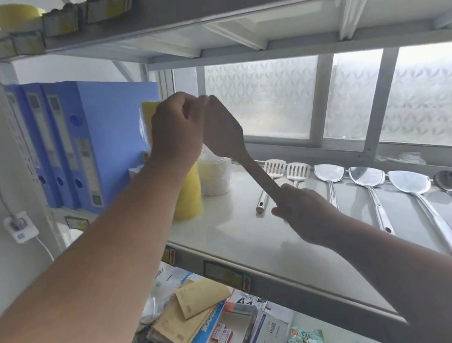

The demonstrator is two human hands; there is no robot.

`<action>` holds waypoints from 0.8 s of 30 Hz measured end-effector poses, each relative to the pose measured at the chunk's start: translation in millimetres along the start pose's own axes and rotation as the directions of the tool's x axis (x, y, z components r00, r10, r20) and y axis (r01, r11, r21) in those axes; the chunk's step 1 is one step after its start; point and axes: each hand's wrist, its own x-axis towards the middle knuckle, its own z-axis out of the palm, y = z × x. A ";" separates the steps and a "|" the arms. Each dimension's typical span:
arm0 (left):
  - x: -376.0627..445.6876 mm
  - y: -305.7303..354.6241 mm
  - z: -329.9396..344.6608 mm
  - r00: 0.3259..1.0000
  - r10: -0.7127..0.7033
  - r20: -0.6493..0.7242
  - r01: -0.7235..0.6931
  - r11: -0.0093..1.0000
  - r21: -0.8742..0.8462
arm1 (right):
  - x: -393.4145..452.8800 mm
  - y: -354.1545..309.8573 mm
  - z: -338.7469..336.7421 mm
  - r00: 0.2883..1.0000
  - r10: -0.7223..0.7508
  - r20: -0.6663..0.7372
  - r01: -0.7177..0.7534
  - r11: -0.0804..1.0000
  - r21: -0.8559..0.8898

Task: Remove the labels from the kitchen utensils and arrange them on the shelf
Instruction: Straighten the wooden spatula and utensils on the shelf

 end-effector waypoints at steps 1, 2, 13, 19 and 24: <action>0.7 -0.7 8.4 0.993 -0.111 0.030 0.114 0.988 -0.101 | -4.3 0.4 2.0 1.000 0.011 0.011 -0.011 0.998 0.059; -2.7 2.2 15.1 0.974 -0.213 0.082 0.225 0.958 -0.177 | -7.4 1.8 5.3 1.000 0.023 0.010 -0.024 0.989 0.149; -68.4 -23.4 68.6 0.714 -0.371 0.594 0.409 0.909 0.076 | -10.9 -67.0 6.6 0.945 0.202 0.255 -0.325 0.632 0.704; -65.0 -61.5 70.9 0.614 -0.490 0.619 0.510 0.845 0.162 | -13.6 -79.6 13.9 0.971 0.173 0.166 -0.224 0.902 0.369; -68.7 -94.3 83.7 0.587 -0.531 0.611 0.470 0.838 0.277 | -19.1 -89.6 34.7 0.996 -0.043 0.078 0.032 0.990 0.139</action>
